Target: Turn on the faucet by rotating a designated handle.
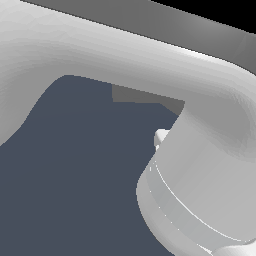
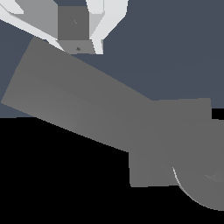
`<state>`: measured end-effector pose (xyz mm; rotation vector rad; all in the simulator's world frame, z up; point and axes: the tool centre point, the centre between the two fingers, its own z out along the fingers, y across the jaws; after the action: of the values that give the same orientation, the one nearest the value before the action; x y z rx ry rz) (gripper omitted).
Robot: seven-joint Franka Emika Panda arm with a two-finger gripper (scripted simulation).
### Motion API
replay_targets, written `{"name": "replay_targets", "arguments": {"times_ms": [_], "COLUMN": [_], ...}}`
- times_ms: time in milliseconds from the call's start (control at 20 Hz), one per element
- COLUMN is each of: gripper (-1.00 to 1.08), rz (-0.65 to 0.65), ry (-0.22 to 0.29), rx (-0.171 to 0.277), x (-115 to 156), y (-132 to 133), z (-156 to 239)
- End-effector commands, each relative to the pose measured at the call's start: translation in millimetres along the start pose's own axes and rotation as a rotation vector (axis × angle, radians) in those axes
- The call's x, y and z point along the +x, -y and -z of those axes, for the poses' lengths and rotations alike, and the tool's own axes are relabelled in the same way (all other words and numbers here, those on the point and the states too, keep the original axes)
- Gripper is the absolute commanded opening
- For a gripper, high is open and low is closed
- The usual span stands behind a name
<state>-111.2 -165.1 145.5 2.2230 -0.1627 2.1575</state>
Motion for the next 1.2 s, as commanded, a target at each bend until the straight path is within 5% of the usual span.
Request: {"name": "replay_targets", "arguments": {"times_ms": [0, 250, 300, 350, 1150], "gripper": [-1.0, -1.0, -1.0, -1.0, -1.0], "rz": [0.002, 0.002, -0.097, -0.128, -0.075], "ry": [-0.03, -0.032, -0.015, -0.01, -0.019], "rx": [0.005, 0.005, 0.001, 0.0, 0.002], "x": [17, 27, 7, -1, 64], "y": [-6, -16, 12, 6, -11], "z": [-7, -8, 0, -1, -2]}}
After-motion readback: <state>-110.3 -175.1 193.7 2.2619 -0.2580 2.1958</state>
